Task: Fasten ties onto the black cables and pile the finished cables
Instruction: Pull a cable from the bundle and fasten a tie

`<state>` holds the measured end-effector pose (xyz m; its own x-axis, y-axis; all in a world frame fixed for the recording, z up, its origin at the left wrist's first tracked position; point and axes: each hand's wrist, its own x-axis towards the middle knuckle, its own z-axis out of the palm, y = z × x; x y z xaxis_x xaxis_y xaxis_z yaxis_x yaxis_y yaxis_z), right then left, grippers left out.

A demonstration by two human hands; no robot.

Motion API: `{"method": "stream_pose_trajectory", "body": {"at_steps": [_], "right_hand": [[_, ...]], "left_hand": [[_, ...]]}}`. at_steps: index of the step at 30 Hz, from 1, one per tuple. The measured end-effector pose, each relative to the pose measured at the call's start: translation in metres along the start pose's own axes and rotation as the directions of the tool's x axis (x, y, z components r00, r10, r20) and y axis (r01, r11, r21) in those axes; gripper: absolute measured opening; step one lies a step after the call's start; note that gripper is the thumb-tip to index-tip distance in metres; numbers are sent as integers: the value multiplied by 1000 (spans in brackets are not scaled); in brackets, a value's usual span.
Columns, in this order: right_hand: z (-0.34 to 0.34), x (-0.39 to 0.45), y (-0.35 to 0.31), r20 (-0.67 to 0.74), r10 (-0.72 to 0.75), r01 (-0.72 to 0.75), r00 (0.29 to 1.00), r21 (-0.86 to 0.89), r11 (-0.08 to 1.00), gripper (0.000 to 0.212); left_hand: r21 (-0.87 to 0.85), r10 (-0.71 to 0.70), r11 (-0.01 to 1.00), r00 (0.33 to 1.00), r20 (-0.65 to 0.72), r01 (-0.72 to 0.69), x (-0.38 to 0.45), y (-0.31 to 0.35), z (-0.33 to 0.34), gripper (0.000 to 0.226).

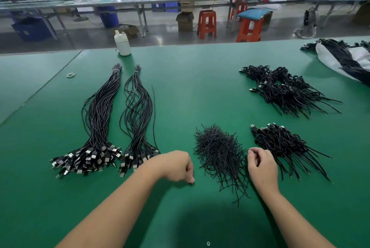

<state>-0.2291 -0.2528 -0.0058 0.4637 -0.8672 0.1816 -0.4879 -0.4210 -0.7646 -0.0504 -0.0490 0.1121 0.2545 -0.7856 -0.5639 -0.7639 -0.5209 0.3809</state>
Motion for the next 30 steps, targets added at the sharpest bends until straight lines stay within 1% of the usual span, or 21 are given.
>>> {"method": "stream_pose_trajectory", "body": {"at_steps": [1,3,4,5,6,8,10,11,13,15,17,18,19,20,21,22,24,26,30], "right_hand": [[0,0,-1,0,0,0,1000,4,1000,9],[-1,-1,-2,-4,3,-3,1000,21,1000,10],[-2,-1,-3,-8,9,-8,1000,35,999,11],[-3,-1,-4,-14,18,-17,1000,53,998,12],[-5,-2,-5,-24,26,-24,999,72,997,14],[-8,-6,-12,-47,36,-31,998,110,993,14],[-11,-9,-30,-28,29,-24,999,175,984,13],[-13,-11,-44,27,8,-14,1000,219,976,14],[-15,-14,-76,214,-67,-6,975,327,945,24],[-15,-18,-105,417,-149,-54,896,437,898,33],[-14,-24,-125,560,-216,-128,800,510,851,43],[-14,-27,-131,583,-249,-147,773,546,825,46],[-14,-30,-135,574,-275,-148,771,581,800,47],[-13,-33,-139,550,-288,-138,784,607,783,44],[-13,-35,-142,525,-294,-127,799,625,770,41],[-13,-37,-144,508,-298,-123,808,641,758,39],[-12,-40,-148,492,-309,-110,814,652,750,38],[-12,-42,-150,482,-315,-91,818,648,756,38],[-14,-47,-154,495,-313,-85,811,628,773,37]], "left_hand": [[10,13,1000,998,-65,-12,-1,2,-3,12],[-11,57,998,980,-192,-60,-3,2,-8,21],[-50,74,995,965,-252,-90,-4,1,-12,26],[-125,83,984,949,-304,-126,-5,0,-14,28],[-230,87,957,933,-350,-175,-5,-3,-15,27],[-428,89,857,902,-423,-286,-5,-6,-13,25],[-518,99,777,883,-459,-357,-4,-5,-11,26],[-547,108,746,879,-464,-380,-3,-4,-10,27],[-589,119,696,874,-471,-412,-2,1,-10,29],[-617,95,649,852,-514,-445,0,8,-10,29],[-668,19,556,811,-585,-495,0,13,-10,30],[-699,-30,489,791,-611,-522,-1,15,-11,30],[-730,-72,410,779,-623,-547,-2,16,-11,30],[-759,-99,324,777,-622,-566,-2,18,-11,29],[-783,-110,249,786,-608,-571,-3,20,-11,27],[-801,-108,205,801,-589,-562,-4,23,-10,26],[-821,-67,194,828,-556,-536,-6,29,-6,28],[-831,16,205,851,-526,-517,-8,33,-2,35],[-826,97,272,868,-487,-494,-13,33,-2,43]]}}
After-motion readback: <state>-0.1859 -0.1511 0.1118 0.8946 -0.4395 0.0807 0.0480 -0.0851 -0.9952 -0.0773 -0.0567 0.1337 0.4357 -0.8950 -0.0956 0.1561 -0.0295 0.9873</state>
